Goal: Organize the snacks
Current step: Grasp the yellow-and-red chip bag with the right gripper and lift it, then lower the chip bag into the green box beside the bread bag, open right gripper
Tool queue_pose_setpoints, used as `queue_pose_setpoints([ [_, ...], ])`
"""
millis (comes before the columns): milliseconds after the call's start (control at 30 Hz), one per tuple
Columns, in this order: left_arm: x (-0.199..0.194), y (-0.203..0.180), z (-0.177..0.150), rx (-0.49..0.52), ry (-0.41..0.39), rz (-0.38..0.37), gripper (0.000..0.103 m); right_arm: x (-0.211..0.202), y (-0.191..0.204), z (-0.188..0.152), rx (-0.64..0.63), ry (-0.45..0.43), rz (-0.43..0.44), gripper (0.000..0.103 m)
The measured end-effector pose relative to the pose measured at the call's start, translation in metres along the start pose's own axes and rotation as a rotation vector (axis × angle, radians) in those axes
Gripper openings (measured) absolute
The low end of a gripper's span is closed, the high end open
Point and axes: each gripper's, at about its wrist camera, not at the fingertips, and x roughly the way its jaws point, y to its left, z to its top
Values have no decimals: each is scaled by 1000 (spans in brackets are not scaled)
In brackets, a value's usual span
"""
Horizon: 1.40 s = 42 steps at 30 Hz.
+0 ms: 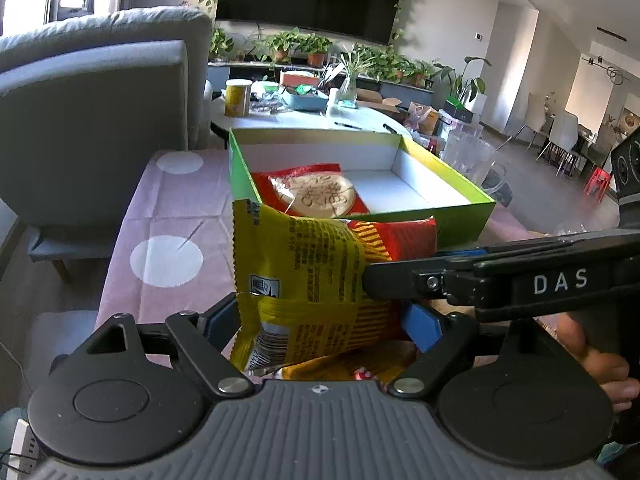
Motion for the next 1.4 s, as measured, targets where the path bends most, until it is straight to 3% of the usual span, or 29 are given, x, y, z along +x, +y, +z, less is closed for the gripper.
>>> queue_pose_setpoints([
  [400,-9,-32,15,72,-25,0,83,-28,-6,1,15,-79,2,65],
  [867,6,-79,33,157,-8,-4,83,-53,-45,6,101,-161,11,65],
  [1400,50,-119,84,202,-11,-64,83,-66,-97,48,77,-238,-28,65],
])
